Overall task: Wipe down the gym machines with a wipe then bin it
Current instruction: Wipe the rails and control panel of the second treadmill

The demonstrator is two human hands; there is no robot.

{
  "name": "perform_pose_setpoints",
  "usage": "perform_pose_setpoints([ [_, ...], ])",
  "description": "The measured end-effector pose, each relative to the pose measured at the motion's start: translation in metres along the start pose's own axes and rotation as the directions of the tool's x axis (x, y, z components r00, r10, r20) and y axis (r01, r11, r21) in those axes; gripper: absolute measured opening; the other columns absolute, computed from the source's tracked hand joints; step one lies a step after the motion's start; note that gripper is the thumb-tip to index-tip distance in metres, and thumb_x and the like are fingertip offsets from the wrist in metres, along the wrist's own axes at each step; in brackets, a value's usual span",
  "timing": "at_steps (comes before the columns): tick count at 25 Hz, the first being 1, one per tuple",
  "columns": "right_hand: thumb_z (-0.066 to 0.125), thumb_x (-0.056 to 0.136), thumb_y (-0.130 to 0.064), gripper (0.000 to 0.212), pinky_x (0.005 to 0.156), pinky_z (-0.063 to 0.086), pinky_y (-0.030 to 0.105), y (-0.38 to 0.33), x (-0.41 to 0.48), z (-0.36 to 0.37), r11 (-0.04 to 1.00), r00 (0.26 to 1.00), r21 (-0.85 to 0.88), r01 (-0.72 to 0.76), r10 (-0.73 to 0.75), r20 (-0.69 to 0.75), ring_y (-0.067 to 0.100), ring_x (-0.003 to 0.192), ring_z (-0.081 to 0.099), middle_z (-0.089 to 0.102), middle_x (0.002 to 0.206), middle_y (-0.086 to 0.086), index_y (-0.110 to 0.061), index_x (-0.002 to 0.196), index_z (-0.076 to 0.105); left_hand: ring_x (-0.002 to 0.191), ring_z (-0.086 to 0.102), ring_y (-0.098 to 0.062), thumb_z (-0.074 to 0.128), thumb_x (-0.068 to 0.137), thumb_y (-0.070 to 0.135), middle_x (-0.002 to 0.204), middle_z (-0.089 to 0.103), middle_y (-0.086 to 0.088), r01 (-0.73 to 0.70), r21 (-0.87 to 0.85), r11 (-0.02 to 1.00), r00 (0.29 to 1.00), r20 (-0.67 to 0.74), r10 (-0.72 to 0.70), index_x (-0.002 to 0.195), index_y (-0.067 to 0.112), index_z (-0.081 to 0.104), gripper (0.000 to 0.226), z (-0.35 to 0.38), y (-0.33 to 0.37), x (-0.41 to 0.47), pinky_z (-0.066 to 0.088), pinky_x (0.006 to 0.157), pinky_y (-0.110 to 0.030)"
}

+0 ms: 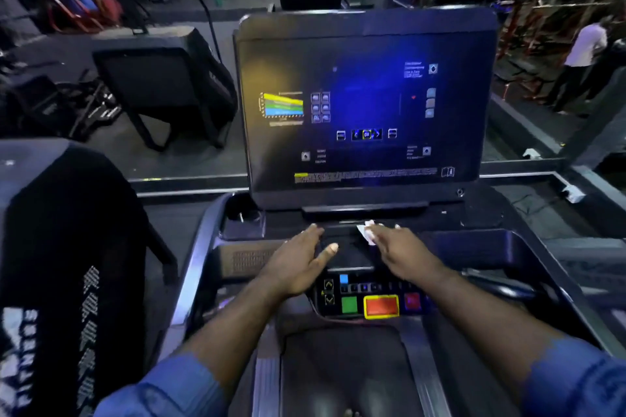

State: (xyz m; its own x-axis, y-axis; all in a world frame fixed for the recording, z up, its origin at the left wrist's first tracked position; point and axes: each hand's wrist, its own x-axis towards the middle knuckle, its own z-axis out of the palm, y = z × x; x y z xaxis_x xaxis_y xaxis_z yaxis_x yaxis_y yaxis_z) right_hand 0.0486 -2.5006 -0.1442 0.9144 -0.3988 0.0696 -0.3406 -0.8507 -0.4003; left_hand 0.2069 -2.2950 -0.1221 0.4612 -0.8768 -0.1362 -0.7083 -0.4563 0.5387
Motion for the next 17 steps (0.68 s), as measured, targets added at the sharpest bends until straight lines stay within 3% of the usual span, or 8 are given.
perform_pose_setpoints([
  [2,0.059,0.095,-0.001,0.018,0.075,0.048,0.041,0.003,-0.023,0.003,0.985,0.998,-0.170,0.042,-0.035,0.046,0.042,0.090,0.069,0.075,0.100,0.015,-0.011,0.107,0.069,0.157,0.026,-0.020,0.040,0.107,0.058,0.173,0.022,-0.008,0.000,0.014,1.000,1.000,0.008,0.000,0.163,0.012,0.029,0.073,0.023,-0.011,-0.023,0.023,0.127,-0.034],
  [5,0.057,0.092,-0.006,0.032,0.078,0.053,0.045,0.003,-0.055,-0.003,0.927,0.966,-0.296,-0.232,0.255,0.043,0.044,0.096,0.069,0.074,0.110,0.019,-0.014,0.121,0.068,0.160,0.019,-0.021,0.046,0.106,0.057,0.174,0.015,-0.009,0.052,-0.046,0.998,0.998,0.041,-0.050,0.165,0.013,0.024,0.077,0.049,-0.015,-0.050,0.020,0.129,-0.039],
  [7,0.053,0.096,-0.010,0.028,0.082,0.051,0.044,-0.023,-0.065,-0.002,0.947,0.958,-0.201,-0.249,0.272,0.096,0.043,0.101,0.068,0.073,0.117,0.018,-0.012,0.119,0.068,0.154,0.034,-0.025,0.050,0.105,0.055,0.167,0.035,-0.008,0.070,-0.143,0.987,0.997,0.021,-0.068,0.160,0.017,0.034,0.069,0.049,-0.006,-0.064,0.030,0.124,-0.039],
  [9,0.054,0.104,-0.026,0.023,0.076,0.044,0.041,-0.053,-0.069,0.002,0.958,0.961,0.117,-0.261,0.247,0.120,0.033,0.091,0.067,0.073,0.096,0.013,-0.009,0.096,0.068,0.133,0.057,-0.022,0.055,0.105,0.050,0.144,0.061,-0.003,0.091,-0.284,0.955,0.995,-0.012,-0.098,0.148,0.020,0.051,0.052,0.040,0.004,-0.075,0.044,0.112,-0.036],
  [10,0.056,0.102,-0.043,0.039,0.072,0.042,0.038,-0.070,-0.074,0.001,0.895,0.953,0.331,-0.298,0.262,0.149,0.026,0.083,0.063,0.069,0.086,0.008,-0.008,0.087,0.065,0.125,0.062,-0.019,0.057,0.104,0.050,0.135,0.068,-0.002,0.112,-0.354,0.929,0.990,-0.038,-0.134,0.143,0.020,0.057,0.049,0.036,0.010,-0.080,0.047,0.109,-0.036],
  [12,0.059,0.097,-0.059,0.056,0.069,0.046,0.028,-0.094,-0.088,0.001,0.602,0.918,0.694,-0.394,0.290,0.270,0.013,0.077,0.062,0.069,0.084,0.003,-0.004,0.092,0.070,0.116,0.066,-0.015,0.064,0.099,0.049,0.126,0.073,0.000,0.154,-0.533,0.832,0.972,-0.071,-0.225,0.136,0.017,0.065,0.049,0.032,0.016,-0.095,0.049,0.108,-0.038],
  [14,0.053,0.108,-0.034,0.035,0.075,0.051,0.026,-0.107,-0.097,0.005,0.334,0.879,0.816,-0.472,0.250,0.406,0.014,0.084,0.067,0.077,0.100,0.009,-0.006,0.110,0.073,0.105,0.068,-0.013,0.070,0.090,0.043,0.123,0.074,-0.004,0.184,-0.741,0.646,0.943,-0.052,-0.328,0.133,0.013,0.067,0.052,0.033,0.019,-0.113,0.053,0.105,-0.036],
  [17,0.050,0.109,-0.022,0.028,0.078,0.053,0.031,-0.123,-0.106,0.025,0.216,0.830,0.801,-0.558,0.150,0.538,0.024,0.092,0.070,0.076,0.113,0.016,-0.008,0.121,0.071,0.085,0.072,-0.007,0.071,0.096,0.016,0.114,0.077,-0.009,0.189,-0.882,0.431,0.884,-0.038,-0.466,0.129,0.007,0.069,0.035,0.040,0.020,-0.160,0.055,0.082,-0.023],
])
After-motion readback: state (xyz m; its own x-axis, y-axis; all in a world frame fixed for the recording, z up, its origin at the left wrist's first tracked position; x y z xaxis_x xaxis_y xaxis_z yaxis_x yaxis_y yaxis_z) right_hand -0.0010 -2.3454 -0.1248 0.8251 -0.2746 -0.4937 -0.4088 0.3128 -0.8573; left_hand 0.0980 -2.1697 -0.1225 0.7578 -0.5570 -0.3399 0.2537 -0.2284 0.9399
